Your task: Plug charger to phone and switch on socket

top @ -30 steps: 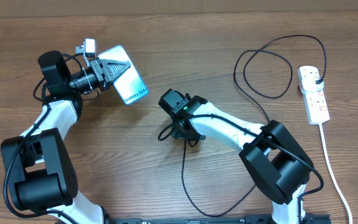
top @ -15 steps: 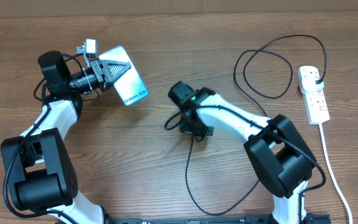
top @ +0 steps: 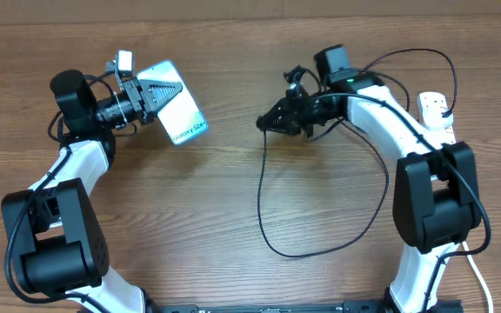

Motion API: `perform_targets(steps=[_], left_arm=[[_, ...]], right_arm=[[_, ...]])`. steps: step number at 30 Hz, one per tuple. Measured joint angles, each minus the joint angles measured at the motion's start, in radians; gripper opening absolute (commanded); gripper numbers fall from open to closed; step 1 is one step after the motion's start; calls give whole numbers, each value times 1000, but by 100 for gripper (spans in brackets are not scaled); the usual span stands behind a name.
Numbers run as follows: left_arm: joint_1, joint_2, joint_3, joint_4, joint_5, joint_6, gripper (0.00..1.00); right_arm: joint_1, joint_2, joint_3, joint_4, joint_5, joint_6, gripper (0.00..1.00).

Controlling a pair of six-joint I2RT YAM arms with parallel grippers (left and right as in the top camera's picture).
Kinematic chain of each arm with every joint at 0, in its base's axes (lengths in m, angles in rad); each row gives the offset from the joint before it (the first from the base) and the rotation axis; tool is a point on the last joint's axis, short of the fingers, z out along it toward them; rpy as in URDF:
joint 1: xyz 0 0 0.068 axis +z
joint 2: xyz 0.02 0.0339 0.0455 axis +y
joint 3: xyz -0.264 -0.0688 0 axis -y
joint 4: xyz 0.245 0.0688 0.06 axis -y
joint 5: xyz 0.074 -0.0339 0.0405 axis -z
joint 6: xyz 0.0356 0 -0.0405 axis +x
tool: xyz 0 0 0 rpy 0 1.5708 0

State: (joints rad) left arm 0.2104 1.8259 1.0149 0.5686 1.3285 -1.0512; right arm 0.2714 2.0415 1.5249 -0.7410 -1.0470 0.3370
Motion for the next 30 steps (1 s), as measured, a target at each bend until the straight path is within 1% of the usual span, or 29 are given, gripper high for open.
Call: perform_targets(steps=[3,5,6,8,11,13,19,25,27,30], left_arm=[[0,0,-1,188,0,-122,5],[0,3,-3,377,-2,-249,4],[0,3,-3,467,-4,-314,4],[0,4,-3,593,-10,-412,4],[-1,4,-3,706,-23,-523,4],[-3,4,-3,730,-36,-593,5],[-51,4,-3,734,-91,-649,4],[-99,4,-3,730,-145,-629,4],[-100,4,-3,703,-152,-611,5],[-100,5,-3,619,-160,-576,4]], right_arm=[[-19,0,0,2,-259,-165,4],[-13,0,0,3,-379,-248,4],[-9,0,0,5,-399,-263,4],[3,0,0,6,-443,-301,4],[34,0,0,19,-473,-333,4],[60,0,0,39,-484,-344,4],[98,0,0,93,-489,-357,4],[97,0,0,131,-489,-362,4],[97,0,0,158,-489,-363,4],[97,0,0,188,-480,-363,4]])
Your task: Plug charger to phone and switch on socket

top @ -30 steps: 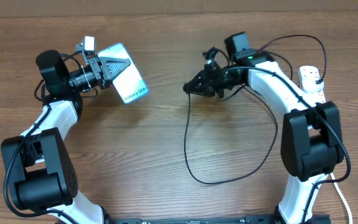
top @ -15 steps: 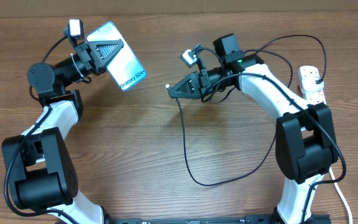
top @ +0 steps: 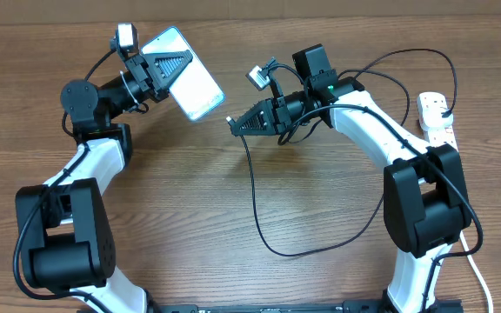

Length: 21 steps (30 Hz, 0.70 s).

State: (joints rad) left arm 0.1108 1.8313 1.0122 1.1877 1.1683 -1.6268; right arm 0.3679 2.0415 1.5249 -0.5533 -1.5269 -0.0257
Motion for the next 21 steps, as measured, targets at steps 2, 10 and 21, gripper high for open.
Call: perform_targets(steps=[2,10,21], left_arm=[[0,2,0,-85,-8,27,4],[0,2,0,-135,-29,113,4],[-27,2,0,-222,-30,196,4]], right_arm=[[0,0,0,2,17,-1,4],[29,0,0,5,76,0,4],[40,0,0,64,95,47,4]])
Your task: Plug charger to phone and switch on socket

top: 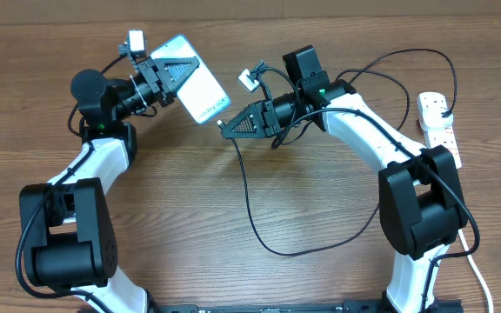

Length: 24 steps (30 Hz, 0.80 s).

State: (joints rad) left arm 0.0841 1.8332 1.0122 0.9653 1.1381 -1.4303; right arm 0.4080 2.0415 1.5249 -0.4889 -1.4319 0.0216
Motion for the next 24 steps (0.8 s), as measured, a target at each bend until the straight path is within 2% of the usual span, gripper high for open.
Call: perform_targets(steps=[14,24], left_arm=[[-18,0,0,-9,-3,20,5],[8,0,0,-1,-81,-19,4]], right_arm=[[-1,0,0,29,0,48,4],[-4,0,0,97,0,143,4]])
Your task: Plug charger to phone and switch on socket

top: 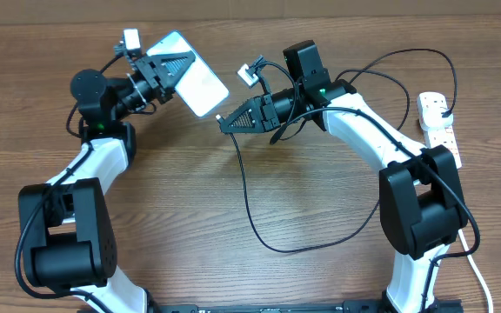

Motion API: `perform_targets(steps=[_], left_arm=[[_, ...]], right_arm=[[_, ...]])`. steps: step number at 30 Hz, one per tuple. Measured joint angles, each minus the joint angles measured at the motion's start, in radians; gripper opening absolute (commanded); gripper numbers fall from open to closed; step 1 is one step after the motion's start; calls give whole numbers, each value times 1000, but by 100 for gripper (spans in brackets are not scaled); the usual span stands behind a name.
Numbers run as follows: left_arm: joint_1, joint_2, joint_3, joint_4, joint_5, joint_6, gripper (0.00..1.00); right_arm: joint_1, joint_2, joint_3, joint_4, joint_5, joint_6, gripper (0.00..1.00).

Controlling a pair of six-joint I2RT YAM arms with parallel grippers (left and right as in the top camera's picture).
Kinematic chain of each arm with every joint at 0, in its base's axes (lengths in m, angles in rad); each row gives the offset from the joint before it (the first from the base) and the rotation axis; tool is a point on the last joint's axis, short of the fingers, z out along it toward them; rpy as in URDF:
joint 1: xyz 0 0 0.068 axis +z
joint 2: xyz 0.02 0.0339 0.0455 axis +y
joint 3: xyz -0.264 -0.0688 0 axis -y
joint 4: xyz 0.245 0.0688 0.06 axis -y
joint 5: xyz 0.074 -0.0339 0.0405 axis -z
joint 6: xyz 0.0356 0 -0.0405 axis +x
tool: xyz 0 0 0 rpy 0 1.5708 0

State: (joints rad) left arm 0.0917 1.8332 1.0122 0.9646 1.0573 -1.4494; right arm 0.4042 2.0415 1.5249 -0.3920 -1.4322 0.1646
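Note:
A pale blue and white phone is held above the table, tilted, with my left gripper shut on its left part. My right gripper is shut on the black charger cable's plug end, which points left toward the phone's lower right edge, a small gap away. The black cable loops down over the table and back up to the right. At the far right edge lies the white socket strip; the state of its switch is too small to tell.
Wooden table all around. The cable's loop lies over the middle and right of it. Both arm bases stand at the front corners. A white lead runs down from the socket strip at the right edge.
The phone has shifted slightly up and left in my left gripper. My right gripper with the plug has barely moved; the plug tip stays just off the phone's lower edge.
First my left gripper held the phone at the far left and my right gripper held the plug near the table's middle. Then both had come toward each other, the phone raised and turned. By now the plug tip sits close beside the phone's lower right edge.

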Motion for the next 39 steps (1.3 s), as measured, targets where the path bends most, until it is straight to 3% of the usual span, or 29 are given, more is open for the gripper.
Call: perform_targets(steps=[20,39], left_arm=[[39,0,0,7,12,-44,4],[13,0,0,7,7,-43,4]], right_arm=[[-17,0,0,190,60,252,4],[0,0,0,197,61,280,4]])
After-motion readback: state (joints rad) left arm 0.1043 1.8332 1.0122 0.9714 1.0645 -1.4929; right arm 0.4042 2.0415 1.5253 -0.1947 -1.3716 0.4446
